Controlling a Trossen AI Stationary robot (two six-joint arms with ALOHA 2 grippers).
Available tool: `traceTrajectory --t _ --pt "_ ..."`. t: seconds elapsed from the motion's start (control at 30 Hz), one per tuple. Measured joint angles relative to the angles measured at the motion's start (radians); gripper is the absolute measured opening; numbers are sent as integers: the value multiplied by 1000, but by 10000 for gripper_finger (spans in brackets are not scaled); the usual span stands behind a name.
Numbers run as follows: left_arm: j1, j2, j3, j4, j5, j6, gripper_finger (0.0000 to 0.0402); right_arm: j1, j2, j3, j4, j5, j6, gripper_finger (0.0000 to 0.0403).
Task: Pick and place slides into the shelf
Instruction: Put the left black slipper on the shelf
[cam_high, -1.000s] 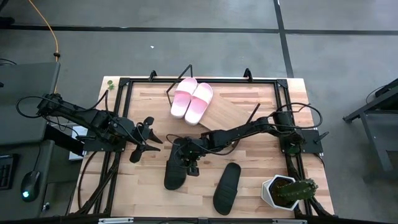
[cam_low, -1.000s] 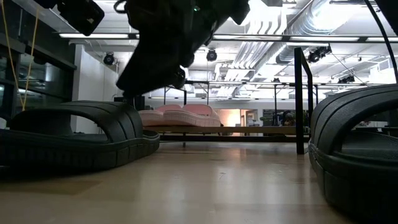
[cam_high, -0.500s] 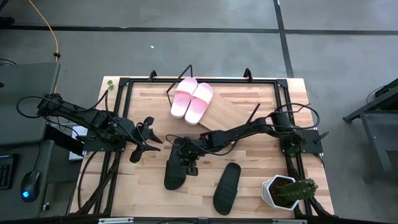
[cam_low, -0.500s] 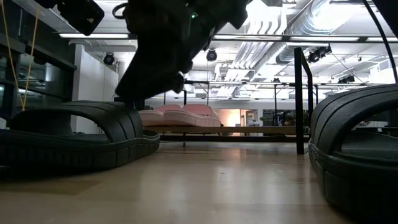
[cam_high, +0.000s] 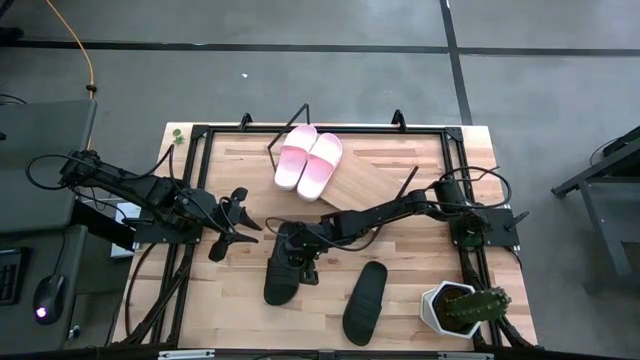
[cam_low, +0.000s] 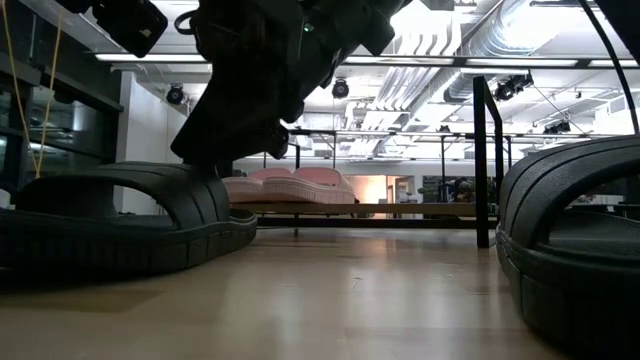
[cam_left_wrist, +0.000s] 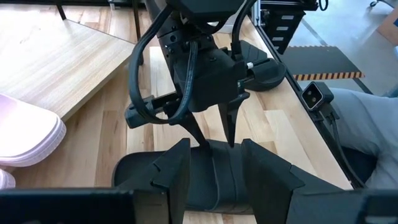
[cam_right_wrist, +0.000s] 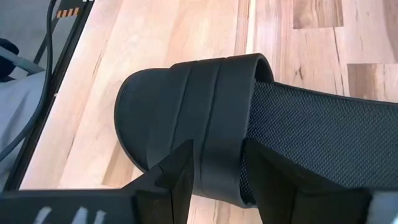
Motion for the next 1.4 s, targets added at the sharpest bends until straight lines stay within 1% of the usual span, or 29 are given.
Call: traceTrajectory --t 0.37,0.6,1.27,1.4 --pt "0 0 0 0 0 0 128 0 17 1 7 -26 8 133" --pt "0 0 0 1 0 0 128 -11 49 2 26 -106 49 133" --pt "0 0 0 0 0 0 128 -19 51 0 46 -142 49 133" --pt "0 0 0 0 0 0 128 -19 51 0 46 -142 50 116"
